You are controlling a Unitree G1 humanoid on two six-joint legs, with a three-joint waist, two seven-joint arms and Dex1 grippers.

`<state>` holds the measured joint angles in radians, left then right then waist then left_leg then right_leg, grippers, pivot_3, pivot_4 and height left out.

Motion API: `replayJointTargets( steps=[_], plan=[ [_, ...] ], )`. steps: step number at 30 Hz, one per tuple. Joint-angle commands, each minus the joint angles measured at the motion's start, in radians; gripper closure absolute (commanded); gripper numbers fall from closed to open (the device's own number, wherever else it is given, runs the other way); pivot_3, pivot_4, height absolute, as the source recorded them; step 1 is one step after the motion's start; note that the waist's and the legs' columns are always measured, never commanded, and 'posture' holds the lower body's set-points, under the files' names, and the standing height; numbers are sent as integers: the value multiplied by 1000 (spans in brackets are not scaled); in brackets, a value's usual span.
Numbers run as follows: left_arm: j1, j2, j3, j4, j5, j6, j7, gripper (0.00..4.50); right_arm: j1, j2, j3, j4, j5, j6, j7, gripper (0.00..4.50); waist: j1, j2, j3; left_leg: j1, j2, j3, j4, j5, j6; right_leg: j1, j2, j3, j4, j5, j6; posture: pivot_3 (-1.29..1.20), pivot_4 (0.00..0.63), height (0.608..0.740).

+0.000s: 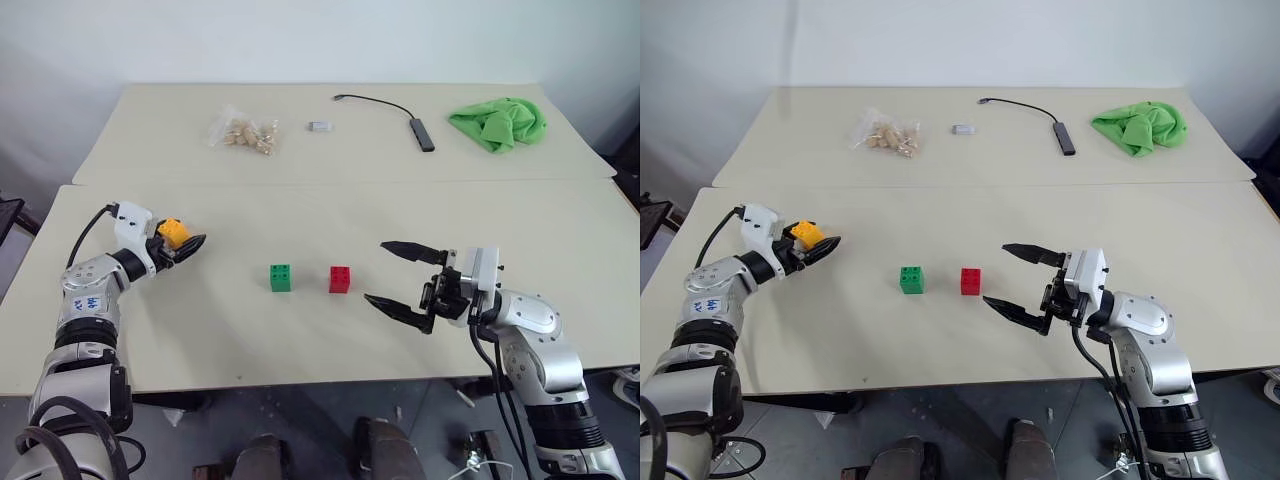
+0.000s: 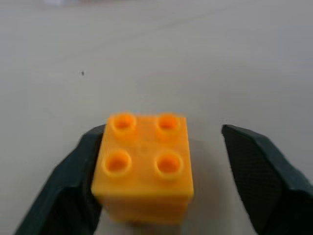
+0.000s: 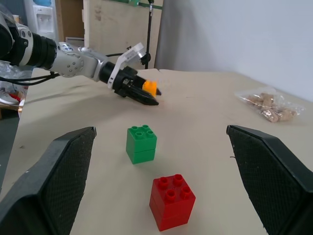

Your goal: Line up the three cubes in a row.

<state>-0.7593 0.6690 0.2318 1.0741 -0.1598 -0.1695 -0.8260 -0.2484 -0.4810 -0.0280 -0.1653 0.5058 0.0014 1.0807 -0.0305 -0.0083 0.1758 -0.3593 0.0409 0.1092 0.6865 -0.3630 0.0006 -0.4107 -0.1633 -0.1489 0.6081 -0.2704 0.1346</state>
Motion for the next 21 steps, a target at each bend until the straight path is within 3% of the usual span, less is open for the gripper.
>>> replayJointTargets(
  steps=[1,4,9,14,21],
  plan=[
    [-4,45,12,5,-3,-29,-23,2132,15,-15,-26,-47,8,-7,-15,0,2,0,0,0,0,0,0,0,0,0,0,0,0,0,0,0,150,740],
    [-5,52,14,9,-15,-19,-64,2999,20,-19,-26,-54,9,-9,-22,0,4,0,0,0,0,0,0,0,0,0,0,0,0,0,0,0,150,740],
    [-6,51,2,-67,-64,-35,-297,2995,31,-34,-33,-59,15,-12,-17,0,5,-1,0,0,0,0,1,0,0,0,0,0,0,0,0,0,150,740],
    [27,86,-122,-152,-16,-201,-629,2995,45,-70,-60,-51,28,-6,2,0,3,-1,0,0,0,0,1,0,0,0,0,0,0,0,0,0,150,740],
    [-39,63,-199,-22,46,-346,-706,2995,45,-76,-55,-46,29,-1,11,0,4,-1,0,0,0,0,1,0,0,0,0,0,0,0,0,0,150,740]
  ],
)
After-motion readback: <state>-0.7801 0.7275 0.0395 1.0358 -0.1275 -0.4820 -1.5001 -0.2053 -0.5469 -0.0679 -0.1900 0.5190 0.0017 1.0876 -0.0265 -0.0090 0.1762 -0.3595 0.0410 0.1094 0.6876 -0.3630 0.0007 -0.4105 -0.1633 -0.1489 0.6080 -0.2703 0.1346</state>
